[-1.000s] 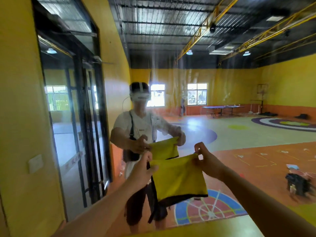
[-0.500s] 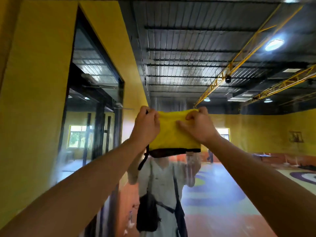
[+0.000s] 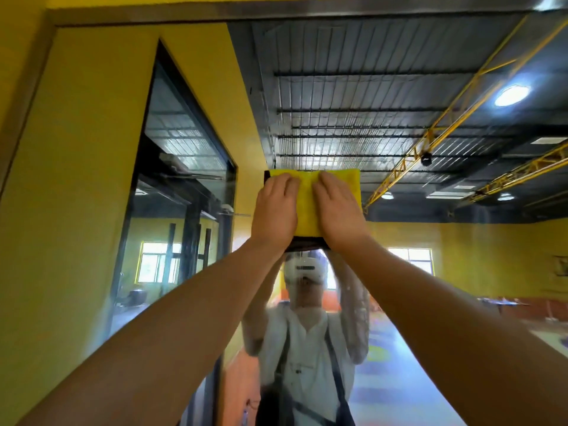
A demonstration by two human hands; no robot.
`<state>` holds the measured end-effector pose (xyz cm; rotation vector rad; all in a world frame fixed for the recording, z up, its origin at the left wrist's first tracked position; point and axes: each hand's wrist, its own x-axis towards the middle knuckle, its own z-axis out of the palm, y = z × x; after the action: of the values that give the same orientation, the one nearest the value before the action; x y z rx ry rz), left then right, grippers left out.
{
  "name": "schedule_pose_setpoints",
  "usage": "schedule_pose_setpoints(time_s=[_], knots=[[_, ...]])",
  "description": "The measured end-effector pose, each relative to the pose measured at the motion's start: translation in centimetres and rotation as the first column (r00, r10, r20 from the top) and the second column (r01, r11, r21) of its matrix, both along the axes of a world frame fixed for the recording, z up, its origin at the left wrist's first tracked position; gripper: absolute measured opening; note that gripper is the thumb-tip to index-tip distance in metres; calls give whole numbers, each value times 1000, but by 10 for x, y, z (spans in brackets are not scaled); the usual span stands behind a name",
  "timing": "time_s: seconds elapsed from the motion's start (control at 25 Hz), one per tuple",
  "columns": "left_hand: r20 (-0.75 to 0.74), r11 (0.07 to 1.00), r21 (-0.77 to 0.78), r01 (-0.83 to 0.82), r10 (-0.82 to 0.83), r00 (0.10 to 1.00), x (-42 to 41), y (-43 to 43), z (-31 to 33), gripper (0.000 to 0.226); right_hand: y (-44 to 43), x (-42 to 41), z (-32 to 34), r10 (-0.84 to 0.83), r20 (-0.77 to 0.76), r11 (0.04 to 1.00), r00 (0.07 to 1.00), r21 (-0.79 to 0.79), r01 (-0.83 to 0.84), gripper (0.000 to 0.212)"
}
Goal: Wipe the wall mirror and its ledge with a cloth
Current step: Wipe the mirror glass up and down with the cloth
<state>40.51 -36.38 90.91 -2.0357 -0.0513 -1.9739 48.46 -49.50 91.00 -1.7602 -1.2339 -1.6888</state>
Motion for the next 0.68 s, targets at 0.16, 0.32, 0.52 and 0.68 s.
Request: schedule_pose_setpoints(time_s=[0.16,0.32,0.52,0.68], knots=[[-82,985,-169,-34,20,996,11,-3,-5,55,1,13,-14,-91,-39,995,995,42,92,57],[-116,988,-66,-138,130,985,15,5,-10,58,7,14,-19,-193,-43,979,980,64,195,62],[-70,996,-16,-84,82,994,18,11,-61,55,12,18,-76,-146,-13,980,989,138,146,58],[-111,997,-21,-73,70,991,13,12,-140,54,10,16,-152,-141,19,985,990,103,138,56]])
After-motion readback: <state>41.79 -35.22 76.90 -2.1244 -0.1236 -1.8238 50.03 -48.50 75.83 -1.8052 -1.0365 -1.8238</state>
